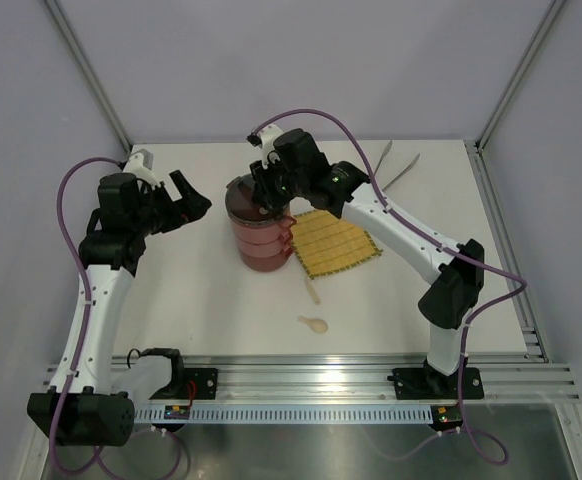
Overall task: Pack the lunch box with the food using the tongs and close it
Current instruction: Close the box lid on the packing box.
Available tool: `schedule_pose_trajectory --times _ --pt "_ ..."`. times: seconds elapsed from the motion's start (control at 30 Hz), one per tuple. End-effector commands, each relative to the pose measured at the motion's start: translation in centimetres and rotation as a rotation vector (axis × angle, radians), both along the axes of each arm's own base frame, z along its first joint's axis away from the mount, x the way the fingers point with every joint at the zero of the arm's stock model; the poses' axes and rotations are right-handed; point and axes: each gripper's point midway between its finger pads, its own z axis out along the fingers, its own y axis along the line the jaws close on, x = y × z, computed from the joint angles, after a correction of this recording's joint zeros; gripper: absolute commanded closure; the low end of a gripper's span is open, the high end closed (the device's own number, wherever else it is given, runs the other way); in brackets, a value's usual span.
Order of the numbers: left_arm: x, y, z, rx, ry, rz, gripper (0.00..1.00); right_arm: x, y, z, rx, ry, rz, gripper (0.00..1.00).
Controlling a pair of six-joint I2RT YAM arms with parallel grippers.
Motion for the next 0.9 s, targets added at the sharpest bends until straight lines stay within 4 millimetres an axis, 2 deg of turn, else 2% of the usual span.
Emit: schedule_pose_trajectory --times 0.0,0.03,0.07,0.1,0.3,0.47,0.53,0.57,0.6,0.63,0.67,0.7,0.73,0.77,0.83,0.87 --pt "0.1 -0.5 1.6 -0.006 -0.078 -0.035 0.01 -2.5 -0.6 -5.5 -0.109 0.199 0.006 0.8" --pt "0.1 -0.4 1.9 -0.004 -0.084 -0.035 0.01 -2.1 -0.8 -5.3 -0.112 0.184 -0.021 0.7" --pt "0.0 -0.5 2.0 -0.004 -0.086 -0.038 0.01 -2.0 -1.1 -4.5 -0.103 0.167 -0.032 0.54" --pt "0.1 -0.5 2.1 -0.005 -0.091 -0.039 0.01 -1.8 -1.0 -4.0 -0.093 0.153 -0.039 0.46" --pt "0.1 -1.1 2.8 -0.019 -0.108 -0.073 0.01 -0.9 -1.8 -0.6 -0.062 0.074 -0.092 0.2" --pt "-0.2 -1.5 3.3 -0.032 -0.134 -0.092 0.01 -0.8 -3.1 1.9 -0.036 0.02 -0.134 0.17" --pt "-0.3 -1.9 3.9 -0.044 -0.153 -0.115 0.01 -1.0 -3.8 2.2 -0.026 0.01 -0.16 0.17" --pt "-0.4 -2.2 4.2 -0.049 -0.165 -0.128 0.02 -1.4 -4.4 3.6 0.001 -0.011 -0.171 0.17" --pt "-0.5 -2.8 4.4 -0.056 -0.174 -0.152 0.02 -1.5 -4.8 3.3 0.008 -0.01 -0.187 0.18" --pt "-0.6 -3.4 4.9 -0.064 -0.197 -0.174 0.03 -1.5 -5.4 3.6 0.017 -0.024 -0.219 0.23" --pt "-0.6 -3.8 5.0 -0.067 -0.204 -0.185 0.04 -1.9 -6.3 5.0 0.051 -0.047 -0.239 0.33" --pt "-0.8 -4.9 5.2 -0.07 -0.215 -0.216 0.04 -2.1 -6.6 4.3 0.055 -0.047 -0.252 0.45" --pt "-0.7 -5.4 5.3 -0.069 -0.222 -0.226 0.04 -2.2 -7.1 4.4 0.071 -0.045 -0.277 0.55" --pt "-0.6 -5.7 5.3 -0.061 -0.223 -0.223 0.04 -2.8 -7.7 5.3 0.102 -0.052 -0.284 0.71" --pt "-0.1 -6.8 4.7 -0.056 -0.204 -0.241 0.06 -3.5 -7.8 4.2 0.107 -0.018 -0.28 0.86" --pt "0.0 -7.2 4.9 -0.053 -0.207 -0.25 0.08 -3.9 -7.8 4.1 0.112 -0.006 -0.273 0.97"
